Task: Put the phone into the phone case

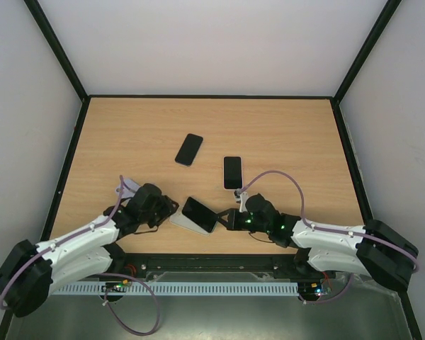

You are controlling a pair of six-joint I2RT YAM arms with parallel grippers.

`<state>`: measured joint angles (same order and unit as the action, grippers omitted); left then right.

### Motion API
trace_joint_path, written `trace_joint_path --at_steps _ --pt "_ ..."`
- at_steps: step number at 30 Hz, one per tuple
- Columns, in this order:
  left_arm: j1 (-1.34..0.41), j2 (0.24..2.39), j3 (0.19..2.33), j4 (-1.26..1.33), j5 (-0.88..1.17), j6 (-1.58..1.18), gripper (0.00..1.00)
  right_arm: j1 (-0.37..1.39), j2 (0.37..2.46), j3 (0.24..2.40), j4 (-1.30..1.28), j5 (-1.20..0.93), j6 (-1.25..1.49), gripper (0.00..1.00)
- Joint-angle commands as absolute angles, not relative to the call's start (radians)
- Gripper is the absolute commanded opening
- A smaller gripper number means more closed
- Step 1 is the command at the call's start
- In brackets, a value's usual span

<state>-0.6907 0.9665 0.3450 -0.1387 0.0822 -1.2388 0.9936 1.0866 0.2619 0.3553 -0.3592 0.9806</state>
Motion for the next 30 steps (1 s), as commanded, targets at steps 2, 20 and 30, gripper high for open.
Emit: trace_joint_path --at_steps 2,20,30 --pt "-0.696 0.849 0.276 -0.261 0.129 -1.236 0.51 0.989 1.09 0.283 0.379 -0.485 0.983 0.02" --pt "-0.698 0.912 0.165 0.035 0.189 -1.265 0.46 0.988 1.267 0.256 0.596 -0.524 1.052 0.02" --pt "-0.698 0.948 0.154 0.073 0.228 -1.292 0.44 1.006 1.268 0.183 0.671 -0.423 1.158 0.04"
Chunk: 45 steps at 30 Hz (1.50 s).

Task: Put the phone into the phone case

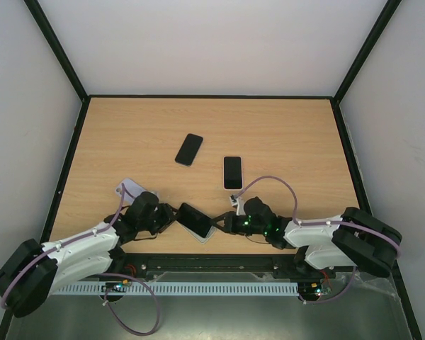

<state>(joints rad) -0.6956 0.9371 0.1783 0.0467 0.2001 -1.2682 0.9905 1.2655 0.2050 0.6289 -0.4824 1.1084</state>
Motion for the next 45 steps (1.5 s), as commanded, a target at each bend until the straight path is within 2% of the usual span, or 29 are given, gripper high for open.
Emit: trace_joint_path --at_steps 1,5,18,31,45 --pt "-0.698 0.947 0.148 0.093 0.238 -1.306 0.44 1.013 1.266 0.188 0.656 -0.406 1.158 0.05" --pt "-0.699 0.944 0.139 0.125 0.248 -1.322 0.44 1.041 1.283 0.222 0.569 -0.361 1.12 0.08" --pt "-0.699 0.952 0.145 0.128 0.25 -1.322 0.43 1.063 1.355 0.196 0.575 -0.313 1.094 0.08" --pt "-0.701 0.94 0.146 0.128 0.236 -1.352 0.42 1.115 1.353 0.207 0.491 -0.177 1.077 0.09" --pt "-0.689 1.006 0.208 0.142 0.208 -1.314 0.41 1.15 1.25 0.262 0.312 -0.171 1.031 0.22"
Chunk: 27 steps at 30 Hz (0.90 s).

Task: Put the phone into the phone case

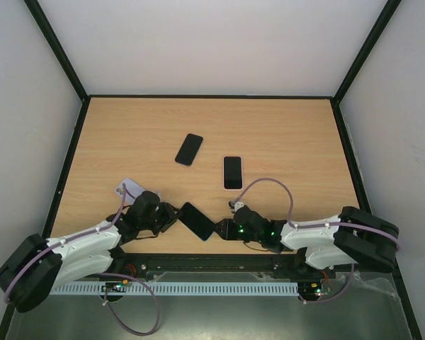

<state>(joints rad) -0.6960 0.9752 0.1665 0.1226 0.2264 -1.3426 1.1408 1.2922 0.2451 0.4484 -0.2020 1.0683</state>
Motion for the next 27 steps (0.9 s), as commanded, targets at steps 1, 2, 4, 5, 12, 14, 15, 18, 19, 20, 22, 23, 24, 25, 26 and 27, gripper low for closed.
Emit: trace_joint_path --at_steps 1,2,4,5,12,14,15,18,19,20,22,23,24,25,26,27 --pt "-0.684 1.018 0.219 0.145 0.212 -1.303 0.41 1.15 1.245 0.269 0.289 -0.173 1.021 0.23" --pt "-0.678 1.032 0.233 0.144 0.216 -1.291 0.41 1.149 1.241 0.273 0.273 -0.177 1.013 0.23" --pt "-0.67 1.064 0.268 0.138 0.218 -1.262 0.41 1.15 1.225 0.273 0.254 -0.183 1.007 0.23" --pt "-0.664 1.081 0.286 0.128 0.22 -1.253 0.4 1.15 1.217 0.266 0.26 -0.184 1.009 0.24" --pt "-0.657 1.167 0.397 0.026 0.225 -1.157 0.4 1.149 1.194 0.23 0.314 -0.207 1.026 0.23" --pt "-0.657 1.161 0.407 -0.011 0.207 -1.143 0.41 1.149 1.174 0.243 0.297 -0.199 1.018 0.23" --pt "-0.657 1.15 0.405 -0.019 0.204 -1.141 0.43 1.149 1.159 0.254 0.279 -0.181 1.009 0.25" --pt "-0.657 1.119 0.387 -0.008 0.247 -1.116 0.49 1.15 1.099 0.269 0.231 -0.089 0.997 0.39" --pt "-0.657 1.109 0.38 -0.004 0.257 -1.109 0.51 1.149 1.082 0.275 0.224 -0.069 0.995 0.43" --pt "-0.657 1.099 0.369 -0.005 0.262 -1.102 0.52 1.148 1.074 0.284 0.221 -0.057 0.987 0.46" --pt "-0.657 1.081 0.357 -0.015 0.263 -1.086 0.54 1.148 1.08 0.308 0.215 -0.049 0.968 0.5" --pt "-0.657 1.072 0.349 -0.021 0.264 -1.082 0.54 1.146 1.092 0.322 0.211 -0.045 0.957 0.5" --pt "-0.657 1.066 0.34 -0.021 0.27 -1.081 0.54 1.144 1.114 0.333 0.211 -0.042 0.95 0.5" --pt "-0.657 1.057 0.328 -0.014 0.279 -1.08 0.54 1.139 1.133 0.34 0.223 -0.043 0.946 0.5" --pt "-0.657 1.05 0.313 -0.002 0.288 -1.082 0.54 1.133 1.15 0.341 0.242 -0.051 0.944 0.5" --pt "-0.657 1.045 0.298 0.01 0.295 -1.087 0.54 1.12 1.169 0.338 0.269 -0.066 0.944 0.5"
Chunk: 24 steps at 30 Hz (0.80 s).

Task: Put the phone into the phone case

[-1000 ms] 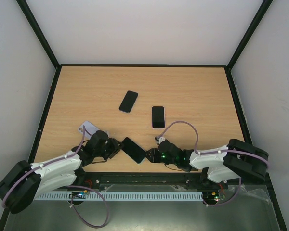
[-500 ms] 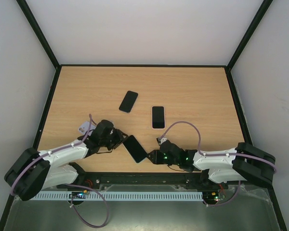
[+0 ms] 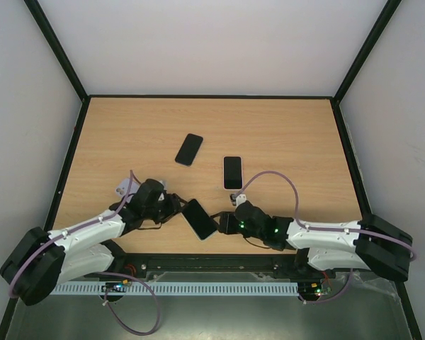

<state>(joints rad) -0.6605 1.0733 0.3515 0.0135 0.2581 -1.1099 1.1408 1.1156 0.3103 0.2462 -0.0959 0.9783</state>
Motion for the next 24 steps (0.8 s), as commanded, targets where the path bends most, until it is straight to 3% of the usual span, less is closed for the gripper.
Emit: trace_joint_path --at_steps 1,11,24 --pt "-0.657 1.04 0.281 0.023 0.297 -1.092 0.54 1.11 1.189 0.334 0.301 -0.092 0.945 0.5" --pt "-0.658 1.04 0.187 0.146 0.332 -1.119 0.49 1.076 1.44 0.366 0.535 -0.268 0.993 0.58" --pt "-0.661 1.049 0.103 0.326 0.408 -1.173 0.35 1.076 1.59 0.35 0.836 -0.378 1.2 0.56"
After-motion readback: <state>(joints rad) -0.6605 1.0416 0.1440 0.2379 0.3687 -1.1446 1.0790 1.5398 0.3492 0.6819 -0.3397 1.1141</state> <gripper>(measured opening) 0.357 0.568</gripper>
